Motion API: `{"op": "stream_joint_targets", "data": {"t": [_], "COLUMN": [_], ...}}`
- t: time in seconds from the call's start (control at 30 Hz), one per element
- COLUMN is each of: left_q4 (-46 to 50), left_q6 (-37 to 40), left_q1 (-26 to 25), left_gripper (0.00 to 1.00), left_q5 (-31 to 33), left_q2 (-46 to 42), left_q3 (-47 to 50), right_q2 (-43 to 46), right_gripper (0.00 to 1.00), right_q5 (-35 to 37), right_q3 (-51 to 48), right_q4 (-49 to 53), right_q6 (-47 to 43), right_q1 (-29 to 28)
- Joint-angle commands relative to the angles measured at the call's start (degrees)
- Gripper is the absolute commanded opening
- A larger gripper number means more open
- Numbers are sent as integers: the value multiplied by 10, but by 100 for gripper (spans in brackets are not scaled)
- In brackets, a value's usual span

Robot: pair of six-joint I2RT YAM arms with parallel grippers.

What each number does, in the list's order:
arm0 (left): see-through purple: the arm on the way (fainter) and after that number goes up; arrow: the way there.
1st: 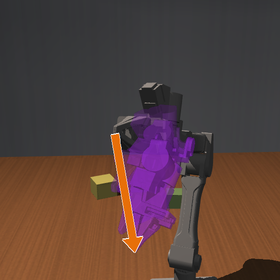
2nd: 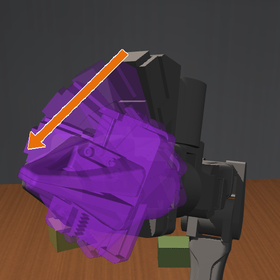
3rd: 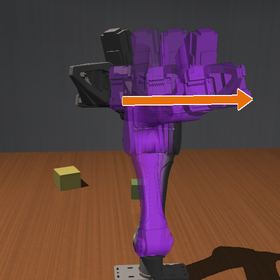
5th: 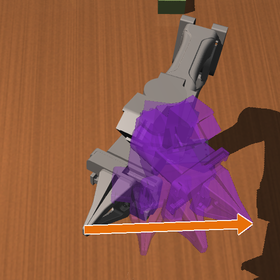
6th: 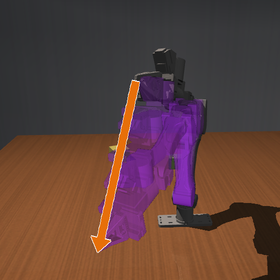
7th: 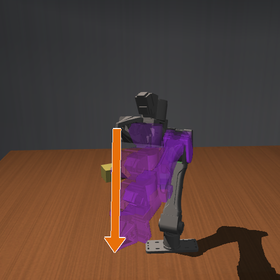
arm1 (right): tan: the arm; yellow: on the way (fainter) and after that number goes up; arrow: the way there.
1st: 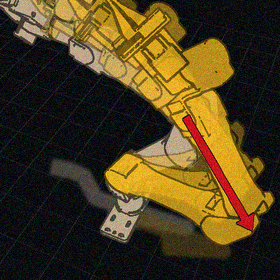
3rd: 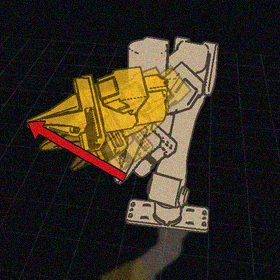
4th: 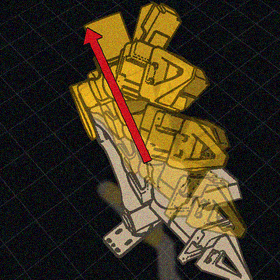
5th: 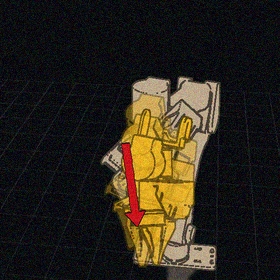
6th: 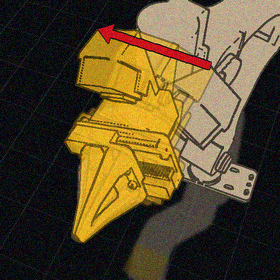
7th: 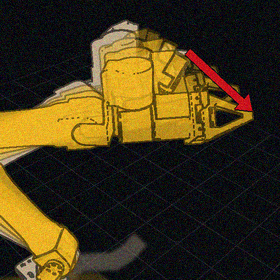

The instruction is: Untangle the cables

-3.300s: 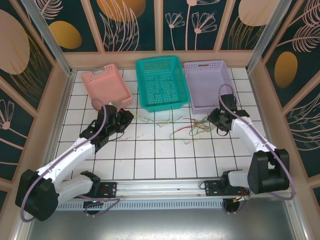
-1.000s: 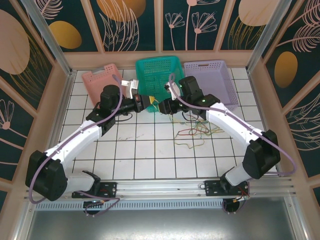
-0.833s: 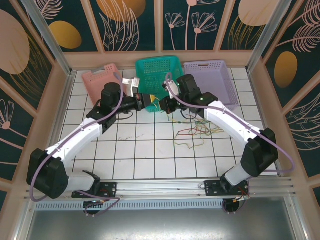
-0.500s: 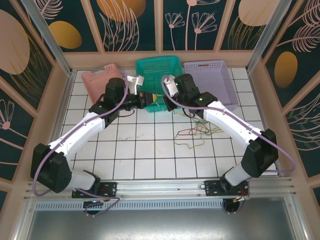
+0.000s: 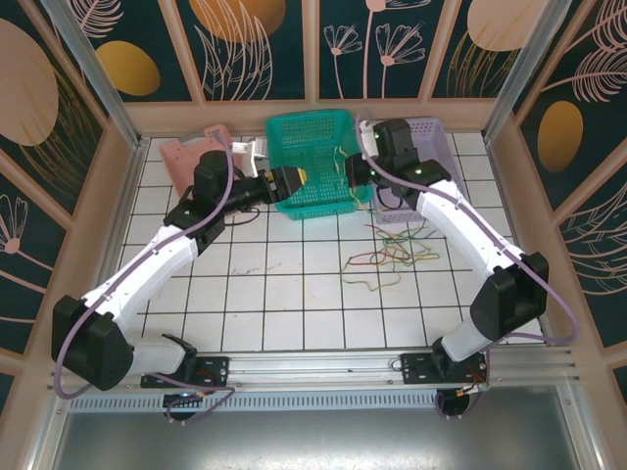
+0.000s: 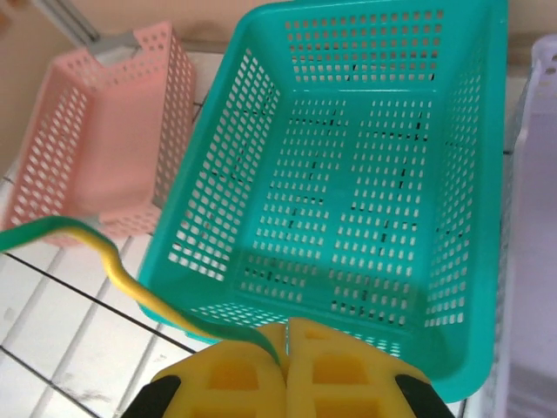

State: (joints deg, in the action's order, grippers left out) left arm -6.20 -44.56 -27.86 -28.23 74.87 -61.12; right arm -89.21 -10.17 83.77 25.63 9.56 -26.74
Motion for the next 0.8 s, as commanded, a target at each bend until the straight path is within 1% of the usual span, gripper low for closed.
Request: {"op": "stream_joint_targets", "data": {"t": [0.0,0.03,0.1,0.17,0.27,0.47,0.6,0.73,0.77], "left_q4": [-127,-155,-180,-183,-190,-166,-160,-163,-169], "left_q6": [-94,-106,-112,-100,-90,-31,1,16,17], "left_q1": [-4,-10,-25,-45,-65,-84,-85,-84,-84], "left_gripper": [69,70,72,73,74,74,68,55,53], "left_q5": [-14,-21,-23,-20,-12,-1,-3,-23,-29], "left_q2": [-12,-10,-1,12,35,81,88,101,104], "left_q3": [36,44,45,36,19,-12,-11,-9,-7], "right_q2": [-15,-18,-25,-35,-50,-59,-59,-59,-59], "right_gripper": [0,0,0,0,0,0,0,0,0], "right_q5": [-101,-122,-152,-179,-214,-258,-287,-307,-310], "right_q3": [20,22,30,40,56,65,66,68,68], "right_q4": [25,25,32,40,52,49,46,50,51], "right_q6": [120,139,178,215,249,307,330,341,343], "right_q1": [27,38,54,68,73,75,81,84,84]}}
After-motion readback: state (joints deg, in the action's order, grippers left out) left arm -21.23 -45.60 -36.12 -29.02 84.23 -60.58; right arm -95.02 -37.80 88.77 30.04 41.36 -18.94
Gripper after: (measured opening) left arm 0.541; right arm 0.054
